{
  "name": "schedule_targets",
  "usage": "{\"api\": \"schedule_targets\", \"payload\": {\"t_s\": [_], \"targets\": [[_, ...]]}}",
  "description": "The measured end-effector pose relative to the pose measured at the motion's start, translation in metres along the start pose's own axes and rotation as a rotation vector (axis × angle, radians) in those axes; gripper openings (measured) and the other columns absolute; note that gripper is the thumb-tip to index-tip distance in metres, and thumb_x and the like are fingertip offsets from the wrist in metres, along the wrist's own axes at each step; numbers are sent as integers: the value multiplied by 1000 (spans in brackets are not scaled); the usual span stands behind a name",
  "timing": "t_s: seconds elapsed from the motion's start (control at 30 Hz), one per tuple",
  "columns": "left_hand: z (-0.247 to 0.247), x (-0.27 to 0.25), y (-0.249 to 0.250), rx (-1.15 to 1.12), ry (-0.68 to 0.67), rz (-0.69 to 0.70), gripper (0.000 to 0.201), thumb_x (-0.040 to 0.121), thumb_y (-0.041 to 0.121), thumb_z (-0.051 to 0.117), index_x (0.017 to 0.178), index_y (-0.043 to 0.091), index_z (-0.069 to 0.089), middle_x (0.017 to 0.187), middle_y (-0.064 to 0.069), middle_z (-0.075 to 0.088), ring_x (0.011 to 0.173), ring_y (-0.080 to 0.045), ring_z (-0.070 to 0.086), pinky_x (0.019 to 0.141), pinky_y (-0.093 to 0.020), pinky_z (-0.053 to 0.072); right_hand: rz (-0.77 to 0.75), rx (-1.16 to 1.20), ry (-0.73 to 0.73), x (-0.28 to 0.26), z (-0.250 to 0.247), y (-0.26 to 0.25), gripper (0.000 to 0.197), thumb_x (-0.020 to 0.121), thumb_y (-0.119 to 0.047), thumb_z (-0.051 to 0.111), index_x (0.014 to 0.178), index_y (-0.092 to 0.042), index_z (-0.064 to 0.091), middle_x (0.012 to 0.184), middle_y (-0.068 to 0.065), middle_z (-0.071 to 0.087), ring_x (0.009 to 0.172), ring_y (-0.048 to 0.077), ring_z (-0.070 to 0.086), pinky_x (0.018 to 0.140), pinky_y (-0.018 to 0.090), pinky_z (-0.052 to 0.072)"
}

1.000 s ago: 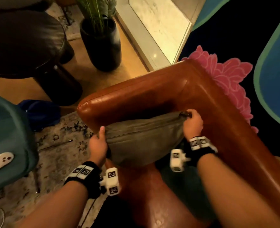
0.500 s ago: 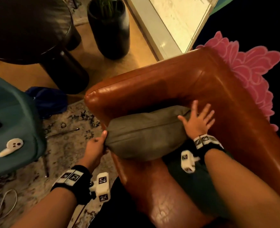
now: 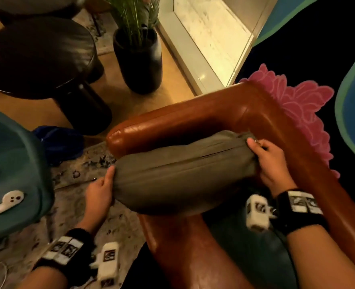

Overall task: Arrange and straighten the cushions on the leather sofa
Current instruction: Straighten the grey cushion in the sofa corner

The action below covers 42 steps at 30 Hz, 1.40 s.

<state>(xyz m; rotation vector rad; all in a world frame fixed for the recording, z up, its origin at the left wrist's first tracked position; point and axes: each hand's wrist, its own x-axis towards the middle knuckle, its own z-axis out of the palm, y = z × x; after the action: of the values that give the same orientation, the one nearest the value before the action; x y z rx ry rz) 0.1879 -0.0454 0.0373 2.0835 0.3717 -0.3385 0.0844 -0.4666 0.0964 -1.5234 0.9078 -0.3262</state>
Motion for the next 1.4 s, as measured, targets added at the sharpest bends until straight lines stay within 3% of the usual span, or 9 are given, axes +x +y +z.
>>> {"api": "schedule_targets", "payload": {"t_s": [0.27,0.4,0.5,0.6,0.77,0.87,0.97,1.13,1.4], "targets": [[23,-10,1,25,-96,24,67,87,67,56,66,4,60,54,-13,59,46,-26,59,46,-35,46,305,80,227,23,-13,39,28,80,-20,84,99,-3,72,98,15,73,92,27,69,81,37,58],[49,-17,-20,94,-116,36,56,90,63,54,77,9,64,73,-12,69,71,-31,67,66,-43,53,93,-750,574,-6,32,56,33,87,-22,58,118,-16,68,122,16,62,116,38,56,95,46,43],[54,-22,-22,49,-205,34,36,97,46,56,104,12,67,97,-5,72,87,-19,66,73,-34,48,-587,-916,41,-73,125,68,60,83,-19,61,142,-8,52,147,19,50,139,41,42,117,47,30],[39,-13,-24,-2,-330,33,27,91,33,69,111,14,70,101,-3,76,88,-15,71,77,-33,56,-823,-1134,-672,-136,183,95,64,100,-36,45,159,-24,25,166,10,24,155,29,18,124,51,11],[9,-6,-26,-230,-382,-164,25,85,8,75,107,-2,71,101,-19,75,76,-13,72,62,-22,57,-520,-1451,-178,-50,97,119,66,95,-56,22,156,-33,31,166,11,24,153,35,19,119,62,3],[13,-9,-29,-291,-397,-257,25,88,8,71,109,-4,68,107,-21,73,79,-16,73,63,-23,57,-48,-1147,203,-19,37,106,80,96,-58,42,161,-19,18,166,23,13,151,45,17,120,59,12],[15,-13,-16,-356,-469,-308,24,89,3,67,112,-5,67,100,-16,76,77,-17,74,61,-22,57,274,-615,247,-10,14,80,55,94,-41,66,131,-2,57,132,26,58,123,44,55,93,44,45],[-11,9,-7,-252,-492,-317,19,83,16,76,99,7,75,97,-9,74,86,-23,64,74,-32,47,137,-84,276,-15,-14,43,22,79,-16,84,72,-11,63,72,4,61,60,7,60,57,23,50],[-9,19,-15,208,-329,-187,20,90,15,70,108,7,70,105,-14,74,91,-28,69,81,-41,59,-158,-86,67,-54,25,-28,34,78,-27,84,65,-19,54,62,-7,50,61,6,45,62,31,39]]}}
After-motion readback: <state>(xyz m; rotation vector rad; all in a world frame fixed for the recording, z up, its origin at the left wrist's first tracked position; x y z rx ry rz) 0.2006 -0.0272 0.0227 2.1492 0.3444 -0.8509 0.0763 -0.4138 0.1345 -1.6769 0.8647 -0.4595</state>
